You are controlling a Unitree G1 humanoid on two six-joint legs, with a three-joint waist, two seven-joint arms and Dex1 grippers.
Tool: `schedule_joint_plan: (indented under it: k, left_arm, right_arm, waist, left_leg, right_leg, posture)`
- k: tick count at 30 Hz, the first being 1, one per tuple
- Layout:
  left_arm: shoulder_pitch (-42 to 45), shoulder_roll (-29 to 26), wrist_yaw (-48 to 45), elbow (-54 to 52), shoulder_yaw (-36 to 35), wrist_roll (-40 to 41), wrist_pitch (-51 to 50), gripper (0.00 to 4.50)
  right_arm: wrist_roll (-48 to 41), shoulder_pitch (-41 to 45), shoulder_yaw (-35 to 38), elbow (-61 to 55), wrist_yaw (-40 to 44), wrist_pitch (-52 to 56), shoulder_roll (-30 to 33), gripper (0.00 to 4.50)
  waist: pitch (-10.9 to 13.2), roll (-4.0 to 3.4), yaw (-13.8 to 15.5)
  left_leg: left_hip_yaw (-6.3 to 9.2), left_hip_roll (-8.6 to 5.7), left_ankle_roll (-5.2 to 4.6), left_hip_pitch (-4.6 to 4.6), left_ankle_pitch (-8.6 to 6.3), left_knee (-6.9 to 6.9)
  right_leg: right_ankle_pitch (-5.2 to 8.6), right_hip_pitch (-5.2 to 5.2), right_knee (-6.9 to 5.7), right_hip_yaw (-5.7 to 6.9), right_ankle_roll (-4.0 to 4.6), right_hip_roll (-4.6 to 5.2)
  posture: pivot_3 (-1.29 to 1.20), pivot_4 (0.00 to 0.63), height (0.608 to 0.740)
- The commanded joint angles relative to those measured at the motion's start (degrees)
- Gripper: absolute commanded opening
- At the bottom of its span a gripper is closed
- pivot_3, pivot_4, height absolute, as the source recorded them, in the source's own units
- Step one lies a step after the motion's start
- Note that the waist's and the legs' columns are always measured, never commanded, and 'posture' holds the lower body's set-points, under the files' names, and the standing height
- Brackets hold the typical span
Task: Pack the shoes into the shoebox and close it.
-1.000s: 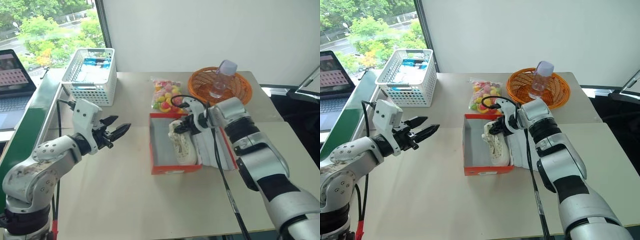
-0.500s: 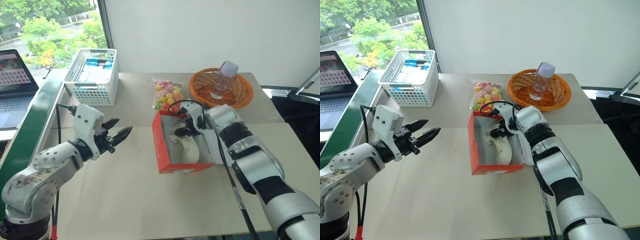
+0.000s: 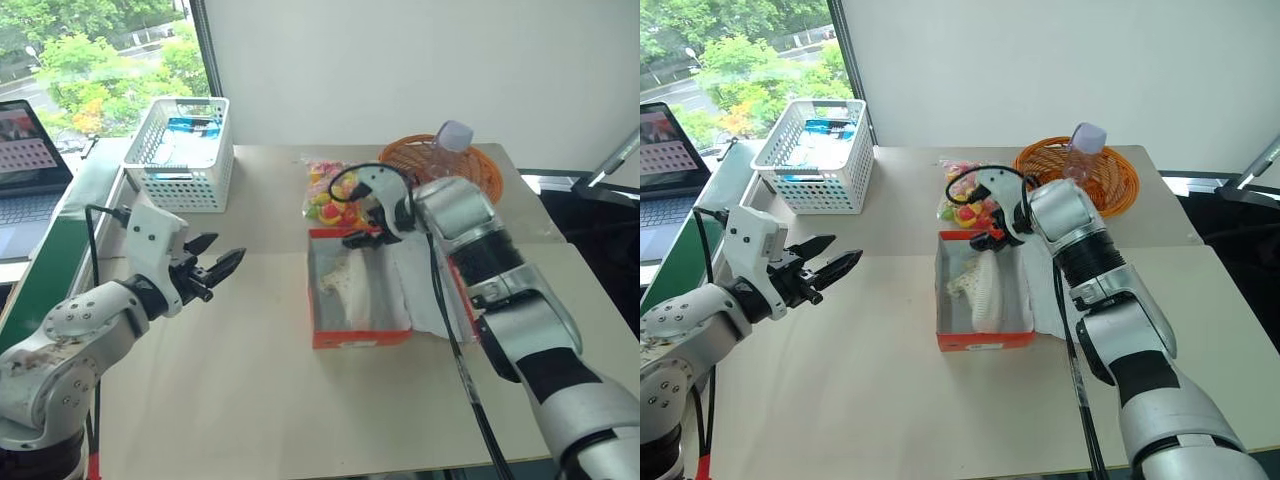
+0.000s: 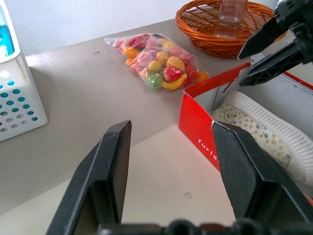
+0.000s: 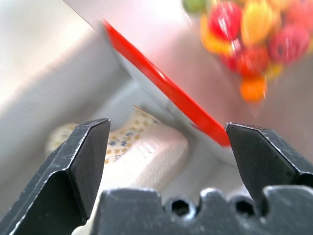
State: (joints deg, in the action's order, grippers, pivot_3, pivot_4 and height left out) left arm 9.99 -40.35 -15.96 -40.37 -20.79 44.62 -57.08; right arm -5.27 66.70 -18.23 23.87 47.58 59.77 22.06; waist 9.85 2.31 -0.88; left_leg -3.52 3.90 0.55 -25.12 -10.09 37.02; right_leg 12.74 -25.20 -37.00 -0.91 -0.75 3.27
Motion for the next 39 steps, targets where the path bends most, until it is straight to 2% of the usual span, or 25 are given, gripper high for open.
schedule_joint_plan:
  k: [1,2,6,12,18,23,26,28,29,39]
  left_arm:
    - [-0.4,-1.2,2.7,0.2,-5.3,-1.3,-0.9,2.76]
    - [-0.7,-1.2,3.3,0.5,-6.2,-1.5,-1.3,2.76]
    - [-5.6,-1.0,7.5,-0.3,-11.8,-5.4,-2.5,2.76]
    - [-11.7,4.5,13.5,-2.2,-19.9,-10.4,-1.4,2.76]
    - [-12.9,8.4,16.6,-3.2,-21.0,-15.0,1.0,2.76]
    - [-15.0,12.6,18.3,-1.3,-21.4,-18.6,4.1,2.76]
    - [-15.7,14.5,17.9,0.0,-22.6,-19.1,6.2,3.41]
    - [-16.2,15.5,17.3,0.8,-23.5,-18.9,7.5,4.25]
    - [-16.6,15.7,17.0,1.1,-23.6,-19.1,8.1,4.43]
    - [-19.9,16.9,13.7,6.8,-24.5,-20.6,16.6,4.43]
  right_arm:
    - [-6.3,0.1,8.8,-6.9,1.0,-2.7,-1.5,4.48]
    - [-7.2,0.0,9.8,-7.3,0.9,-2.7,-1.8,4.48]
    - [-8.8,-2.7,10.7,-8.8,4.0,-18.3,-4.3,4.48]
    - [-12.9,-6.2,9.3,-10.8,10.6,-25.1,-8.8,4.48]
    - [-14.4,-9.0,6.5,-11.8,15.5,-27.7,-12.2,4.48]
    - [-12.9,-10.2,4.4,-8.4,16.5,-33.9,-15.9,4.48]
    - [-11.7,-10.7,3.4,-6.6,16.7,-36.7,-16.7,4.50]
    - [-10.4,-11.5,2.3,-5.2,16.8,-38.9,-16.7,4.50]
    - [-9.3,-11.8,1.7,-4.4,16.8,-40.4,-16.4,4.50]
    - [-5.2,-13.6,0.1,-1.9,16.5,-45.2,-15.1,4.50]
  waist:
    - [0.0,0.00,0.0]
    - [0.0,0.00,-0.1]
    - [0.0,0.00,-0.1]
    - [0.0,0.00,-0.1]
    - [0.0,0.02,0.2]
    - [0.0,0.03,-0.1]
    - [0.0,0.04,-0.1]
    - [0.0,0.04,-0.1]
    - [0.0,0.06,-0.2]
    - [0.0,0.07,-0.1]
  left_leg:
    - [0.00,0.00,0.00,0.00,0.00,0.00]
    - [0.00,0.00,0.00,0.00,0.00,0.00]
    - [-0.01,0.00,0.00,0.00,0.00,-0.02]
    - [-0.02,0.01,0.01,0.01,0.00,-0.02]
    - [0.01,0.01,0.03,0.01,0.00,-0.01]
    - [0.00,0.03,0.04,0.02,0.00,-0.02]
    - [-0.01,0.03,0.04,0.02,0.00,-0.04]
    - [-0.01,0.03,0.04,0.02,0.00,-0.03]
    - [-0.01,0.03,0.04,0.02,0.00,-0.03]
    - [-0.02,0.04,0.04,0.03,0.00,-0.03]
  right_leg:
    - [0.00,0.00,0.00,0.00,0.00,0.00]
    - [0.00,0.00,0.00,0.00,0.00,0.00]
    - [0.00,0.00,0.03,-0.01,-0.01,0.01]
    - [-0.01,0.00,0.00,0.01,0.00,0.03]
    - [-0.01,0.02,-0.02,0.07,0.02,0.05]
    - [-0.01,0.01,-0.02,0.06,0.05,0.04]
    - [-0.01,0.00,-0.02,0.06,0.06,0.04]
    - [-0.01,0.00,-0.03,0.07,0.07,0.05]
    - [-0.02,0.00,-0.03,0.07,0.07,0.06]
    - [0.00,-0.02,-0.03,0.08,0.09,0.06]
  posture:
    - [0.00,0.150,0.740]
    - [0.00,0.150,0.740]
    - [0.00,0.150,0.740]
    - [0.00,0.150,0.740]
    - [0.00,0.150,0.740]
    - [0.00,0.150,0.740]
    - [0.00,0.150,0.740]
    - [0.00,0.150,0.740]
    - [0.00,0.150,0.740]
    - [0.00,0.150,0.740]
